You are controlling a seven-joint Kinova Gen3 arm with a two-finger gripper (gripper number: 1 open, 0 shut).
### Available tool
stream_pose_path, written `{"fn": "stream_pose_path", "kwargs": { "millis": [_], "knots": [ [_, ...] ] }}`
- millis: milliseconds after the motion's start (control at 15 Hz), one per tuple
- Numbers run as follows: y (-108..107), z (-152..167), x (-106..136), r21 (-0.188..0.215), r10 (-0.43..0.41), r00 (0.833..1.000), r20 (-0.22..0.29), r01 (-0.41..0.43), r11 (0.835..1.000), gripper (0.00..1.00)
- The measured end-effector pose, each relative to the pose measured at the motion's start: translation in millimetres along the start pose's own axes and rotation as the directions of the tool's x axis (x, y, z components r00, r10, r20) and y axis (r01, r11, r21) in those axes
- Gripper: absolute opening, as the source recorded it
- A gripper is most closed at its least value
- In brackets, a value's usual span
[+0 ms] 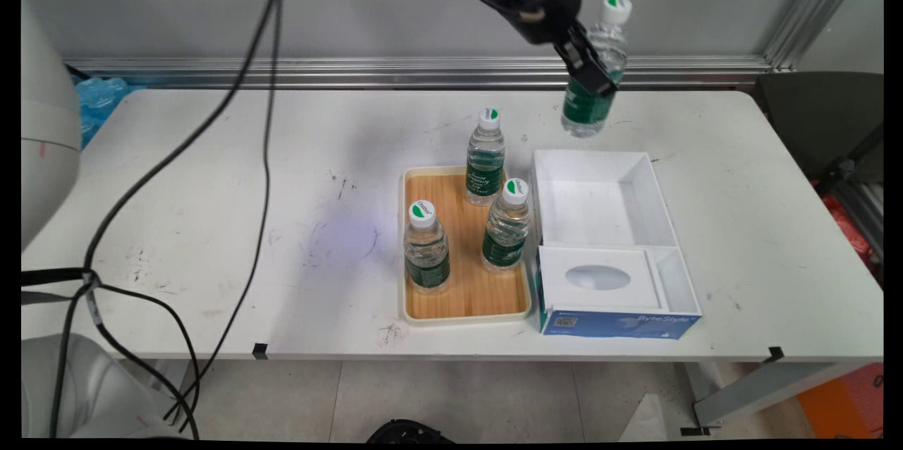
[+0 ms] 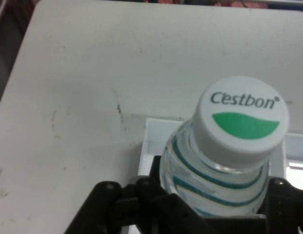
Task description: Place the picked object on the tray
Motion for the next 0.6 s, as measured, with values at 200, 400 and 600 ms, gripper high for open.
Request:
{"fn": "stream_pose_path", "kwargs": {
  "millis": [200,400,600],
  "knots": [
    [4.4,-42.7,-7.3,0.010,-0.027,1.000,0.003,0.027,1.000,0.00],
    [8.7,-82.9,-22.8,0.020,-0.057,0.998,0.008,0.057,0.998,0.00],
    [12.8,-111.1,-42.6,0.027,-0.073,0.997,0.021,0.072,0.997,0.00]
  ]
}}
